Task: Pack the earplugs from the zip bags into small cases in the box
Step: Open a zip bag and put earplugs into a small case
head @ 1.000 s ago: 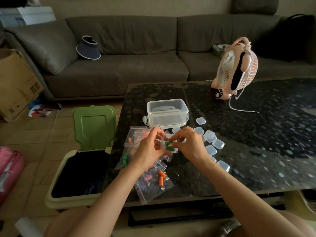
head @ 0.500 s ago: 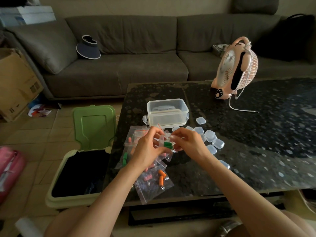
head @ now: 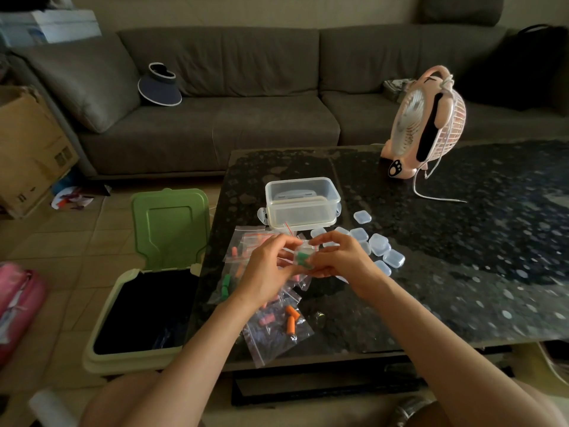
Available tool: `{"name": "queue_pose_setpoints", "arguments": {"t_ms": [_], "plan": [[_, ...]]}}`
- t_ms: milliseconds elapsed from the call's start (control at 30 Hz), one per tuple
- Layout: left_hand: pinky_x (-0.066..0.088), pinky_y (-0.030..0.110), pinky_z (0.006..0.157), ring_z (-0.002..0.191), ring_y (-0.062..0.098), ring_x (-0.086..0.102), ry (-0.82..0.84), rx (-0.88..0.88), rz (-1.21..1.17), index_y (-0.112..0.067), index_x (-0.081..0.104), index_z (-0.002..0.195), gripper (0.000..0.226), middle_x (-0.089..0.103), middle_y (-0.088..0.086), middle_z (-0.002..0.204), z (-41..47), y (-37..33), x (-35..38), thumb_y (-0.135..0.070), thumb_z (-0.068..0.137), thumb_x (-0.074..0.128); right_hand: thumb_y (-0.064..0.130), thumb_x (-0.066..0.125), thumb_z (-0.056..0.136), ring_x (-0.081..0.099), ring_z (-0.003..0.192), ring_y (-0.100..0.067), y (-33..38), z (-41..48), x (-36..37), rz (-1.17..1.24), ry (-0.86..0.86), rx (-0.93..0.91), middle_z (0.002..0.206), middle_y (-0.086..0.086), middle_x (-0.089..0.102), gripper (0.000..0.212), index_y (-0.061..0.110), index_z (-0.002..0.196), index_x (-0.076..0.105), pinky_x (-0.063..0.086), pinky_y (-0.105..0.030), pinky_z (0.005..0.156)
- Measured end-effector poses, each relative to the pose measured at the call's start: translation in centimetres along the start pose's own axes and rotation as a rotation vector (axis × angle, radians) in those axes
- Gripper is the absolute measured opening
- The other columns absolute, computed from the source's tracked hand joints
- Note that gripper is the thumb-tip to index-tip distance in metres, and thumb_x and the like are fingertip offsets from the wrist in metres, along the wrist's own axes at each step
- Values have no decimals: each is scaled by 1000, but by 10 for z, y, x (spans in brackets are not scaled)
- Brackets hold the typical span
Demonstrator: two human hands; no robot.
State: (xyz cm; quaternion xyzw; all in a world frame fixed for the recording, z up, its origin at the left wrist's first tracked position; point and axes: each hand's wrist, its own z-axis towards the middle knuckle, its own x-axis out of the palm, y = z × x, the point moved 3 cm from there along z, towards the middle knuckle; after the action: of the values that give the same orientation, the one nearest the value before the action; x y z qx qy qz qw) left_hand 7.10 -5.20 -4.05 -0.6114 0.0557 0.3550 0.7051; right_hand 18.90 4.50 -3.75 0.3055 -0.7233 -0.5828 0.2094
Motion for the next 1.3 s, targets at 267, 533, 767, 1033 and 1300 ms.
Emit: {"name": "queue_pose_setpoints", "arguments": {"t_ms": [267, 533, 767, 1033, 1300], "plan": [[51, 24, 75, 90, 12, 63, -285, -174, 257, -13, 60, 101, 16, 65, -1, 104, 9, 38, -23, -15, 86, 66, -5, 63, 83, 67, 69, -26, -4, 17, 1, 167, -111, 59, 83, -16, 67, 14, 4, 93, 61, 58, -29, 68], [45, 30, 88, 107, 19, 48, -196, -258, 490, -19, 58, 108, 43, 57, -3, 114, 16, 57, -22, -44, 76, 72, 2, 57, 90, 69, 70, -26, 12, 49, 3, 410, -194, 81, 90, -20, 69, 27, -6, 116, 56, 57, -28, 57], [42, 34, 87, 96, 16, 51, -287, -237, 429, -18, 59, 106, 34, 59, -11, 89, 15, 61, -32, -27, 77, 75, 16, 61, 91, 67, 97, -28, 57, 82, -2, 182, -231, 10, 114, -16, 64, 32, 4, 121, 58, 56, -36, 79], [49, 21, 63, 65, 0, 56, -305, -145, 331, -18, 69, 87, 10, 67, -10, 79, 16, 48, -34, -16, 78, 74, 5, 60, 89, 70, 78, -28, 23, 42, -5, -37, -155, -17, 99, -18, 69, 15, 5, 103, 67, 59, -29, 65], [32, 21, 50, 64, 11, 52, -542, -527, 399, -18, 61, 90, 9, 60, -4, 84, 12, 58, -135, -27, 91, 59, 17, 64, 83, 60, 94, -19, -7, 40, -24, -1034, -215, -115, 103, -3, 65, 19, 20, 101, 69, 51, -31, 76]]}}
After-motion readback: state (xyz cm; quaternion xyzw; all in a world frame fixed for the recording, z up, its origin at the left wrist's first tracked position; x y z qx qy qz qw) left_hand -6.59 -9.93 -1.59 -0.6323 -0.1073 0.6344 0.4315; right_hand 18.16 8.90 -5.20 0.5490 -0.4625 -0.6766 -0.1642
